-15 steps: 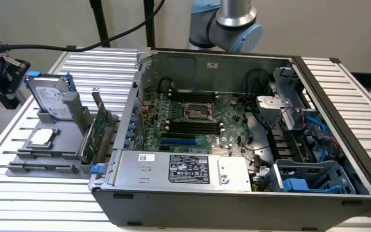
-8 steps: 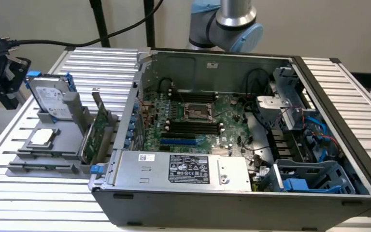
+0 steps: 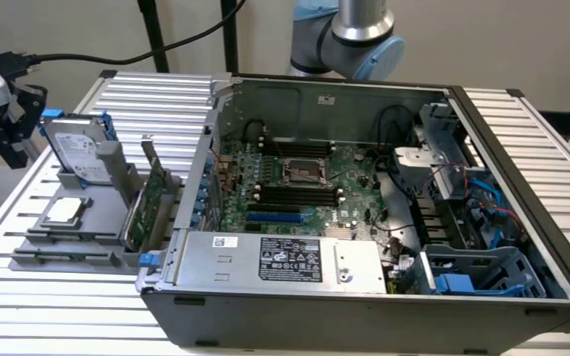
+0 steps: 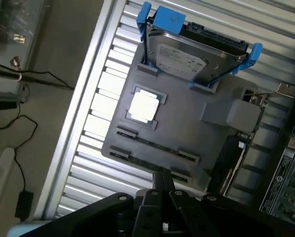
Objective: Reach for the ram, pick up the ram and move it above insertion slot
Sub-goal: 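Pick up the ram and move it above insertion slot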
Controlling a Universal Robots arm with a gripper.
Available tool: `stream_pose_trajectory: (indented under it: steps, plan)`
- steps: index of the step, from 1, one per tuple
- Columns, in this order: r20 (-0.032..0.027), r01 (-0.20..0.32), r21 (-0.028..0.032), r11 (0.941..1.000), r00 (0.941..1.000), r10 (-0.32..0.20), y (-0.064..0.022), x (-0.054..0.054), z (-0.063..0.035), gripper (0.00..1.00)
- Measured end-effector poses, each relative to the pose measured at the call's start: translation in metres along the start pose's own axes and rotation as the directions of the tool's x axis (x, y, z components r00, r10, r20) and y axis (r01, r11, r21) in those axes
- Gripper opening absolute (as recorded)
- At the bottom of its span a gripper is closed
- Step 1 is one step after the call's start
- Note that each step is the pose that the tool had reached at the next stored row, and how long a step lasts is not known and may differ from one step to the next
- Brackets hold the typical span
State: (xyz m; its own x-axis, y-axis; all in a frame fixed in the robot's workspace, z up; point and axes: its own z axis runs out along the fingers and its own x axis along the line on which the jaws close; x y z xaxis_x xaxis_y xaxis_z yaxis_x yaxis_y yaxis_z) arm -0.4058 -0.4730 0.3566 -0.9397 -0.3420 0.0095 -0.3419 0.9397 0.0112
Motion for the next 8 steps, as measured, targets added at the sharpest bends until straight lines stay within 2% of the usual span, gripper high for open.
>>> stream_pose_trajectory:
  steps: [4,8]
  plan:
    - [-0.0009,0.073,0.0007,0.9973,0.9973,-0.073,0.0,0.0,0.0001,0.11]
    - [-0.0018,0.146,0.0015,0.9893,0.9893,-0.146,0.0,0.0,0.0002,0.11]
